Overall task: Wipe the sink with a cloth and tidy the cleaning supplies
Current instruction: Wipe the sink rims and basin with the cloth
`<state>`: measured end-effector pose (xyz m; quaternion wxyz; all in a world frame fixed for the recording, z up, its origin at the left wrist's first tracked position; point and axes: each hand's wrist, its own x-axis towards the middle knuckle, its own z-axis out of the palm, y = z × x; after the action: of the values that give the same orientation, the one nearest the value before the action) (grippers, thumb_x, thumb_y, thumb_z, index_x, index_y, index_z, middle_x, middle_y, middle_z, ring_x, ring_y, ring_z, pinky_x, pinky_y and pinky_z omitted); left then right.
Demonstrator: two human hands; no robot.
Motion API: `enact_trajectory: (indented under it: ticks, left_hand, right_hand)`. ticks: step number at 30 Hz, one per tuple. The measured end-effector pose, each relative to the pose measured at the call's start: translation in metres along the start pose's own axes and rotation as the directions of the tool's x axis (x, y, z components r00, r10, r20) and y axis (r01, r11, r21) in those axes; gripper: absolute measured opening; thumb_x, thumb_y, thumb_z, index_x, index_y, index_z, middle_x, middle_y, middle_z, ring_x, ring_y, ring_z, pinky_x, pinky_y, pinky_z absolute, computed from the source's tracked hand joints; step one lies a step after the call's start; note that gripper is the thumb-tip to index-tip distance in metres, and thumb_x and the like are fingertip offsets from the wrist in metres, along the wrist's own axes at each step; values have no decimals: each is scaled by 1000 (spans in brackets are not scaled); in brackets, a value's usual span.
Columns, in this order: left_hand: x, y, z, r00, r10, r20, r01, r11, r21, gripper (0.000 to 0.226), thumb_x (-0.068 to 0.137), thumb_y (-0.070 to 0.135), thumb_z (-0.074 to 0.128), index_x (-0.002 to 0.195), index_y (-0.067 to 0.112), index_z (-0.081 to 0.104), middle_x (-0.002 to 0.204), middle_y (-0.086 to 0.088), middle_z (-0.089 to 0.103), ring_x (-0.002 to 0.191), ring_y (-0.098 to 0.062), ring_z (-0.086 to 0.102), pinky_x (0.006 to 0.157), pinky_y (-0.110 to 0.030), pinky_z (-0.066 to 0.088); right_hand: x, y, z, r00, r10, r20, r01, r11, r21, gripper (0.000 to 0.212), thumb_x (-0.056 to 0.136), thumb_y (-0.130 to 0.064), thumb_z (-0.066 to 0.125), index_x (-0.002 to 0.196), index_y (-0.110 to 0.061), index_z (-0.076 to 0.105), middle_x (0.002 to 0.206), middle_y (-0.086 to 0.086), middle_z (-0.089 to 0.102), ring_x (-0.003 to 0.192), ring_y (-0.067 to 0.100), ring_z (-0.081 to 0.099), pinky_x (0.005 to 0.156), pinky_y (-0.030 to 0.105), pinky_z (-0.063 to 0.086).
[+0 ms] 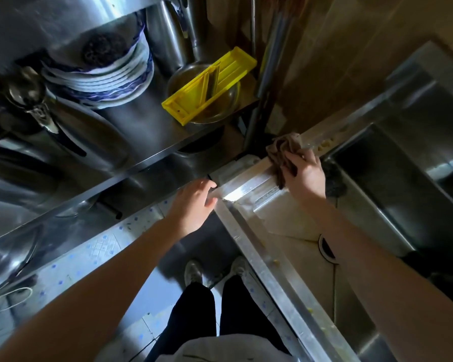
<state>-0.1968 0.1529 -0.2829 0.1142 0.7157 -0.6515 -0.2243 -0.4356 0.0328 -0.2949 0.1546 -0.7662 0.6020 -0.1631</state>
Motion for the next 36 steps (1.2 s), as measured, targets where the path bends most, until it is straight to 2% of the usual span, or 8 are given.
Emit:
enact_trajectory:
  ticks: [6, 11, 14, 16, 18, 22, 27, 36]
  left_hand:
    - [-5, -7, -9, 998, -62, 34, 62, 998, -17, 31, 91, 22, 55, 120, 11, 55, 118, -11, 59, 106, -28, 57, 90, -39, 45]
    - [-8, -11, -18, 997, -76, 12, 77, 997, -30, 30, 91, 20, 54, 120, 12, 56, 119, -10, 59, 107, -29, 56, 91, -43, 44]
    - [-8, -11, -18, 997, -72, 13, 72, 997, -33, 29, 91, 21, 53, 119, 12, 56, 118, -9, 59, 106, -28, 56, 91, -41, 44]
    - [-7, -10, -16, 997, -72, 23, 72, 997, -31, 28, 92, 22, 52, 118, 13, 56, 117, -9, 59, 105, -28, 56, 90, -40, 44]
    - [-6, -8, -13, 997, -72, 29, 73, 997, -30, 28, 93, 23, 51, 118, 13, 56, 117, -9, 59, 105, -29, 56, 89, -39, 43]
    - [-2, -4, -7, 997, -70, 34, 71, 997, -36, 27, 94, 25, 48, 118, 15, 55, 120, -7, 58, 106, -28, 56, 89, -38, 40]
    - [5, 0, -4, 996, -67, 55, 70, 997, -41, 28, 95, 27, 46, 119, 16, 54, 122, -6, 58, 108, -26, 56, 90, -37, 40]
    - [14, 8, -9, 998, -49, 44, 50, 998, -27, 28, 95, 26, 46, 119, 14, 54, 122, -8, 57, 107, -25, 55, 88, -36, 41]
  right_hand:
    - [-40, -43, 17, 994, -97, 45, 94, 993, 78, 31, 89, -20, 63, 119, -11, 63, 115, 8, 60, 83, 19, 59, 73, 17, 47]
    - [-64, -66, 24, 966, -258, 10, 258, 966, 31, 24, 73, -13, 78, 96, -14, 74, 94, 2, 69, 79, 20, 67, 59, 21, 54]
    - [-64, -56, 32, 878, -454, 149, 473, 871, -131, 25, 68, -19, 83, 92, -13, 76, 100, 0, 70, 89, 21, 65, 75, 29, 57]
    - [-57, -47, 36, 869, -414, 271, 451, 888, -89, 31, 89, -26, 61, 119, -18, 65, 125, 4, 58, 111, 25, 53, 92, 38, 47]
    - [-51, -40, 36, 885, -393, 250, 404, 915, 8, 35, 96, -28, 49, 130, -23, 56, 130, 5, 52, 114, 25, 50, 92, 41, 45]
    - [-36, -39, 19, 954, -277, 113, 268, 959, 90, 28, 81, -22, 72, 108, -20, 69, 107, 1, 62, 90, 22, 61, 78, 33, 53]
    - [-12, -12, 16, 986, -160, 41, 160, 987, -11, 39, 71, -25, 80, 108, -18, 69, 119, 14, 56, 104, 36, 52, 89, 51, 48]
    - [34, 28, 1, 997, 76, 16, -78, 993, 91, 44, 73, -20, 77, 115, -24, 66, 119, 5, 49, 111, 29, 46, 87, 39, 48]
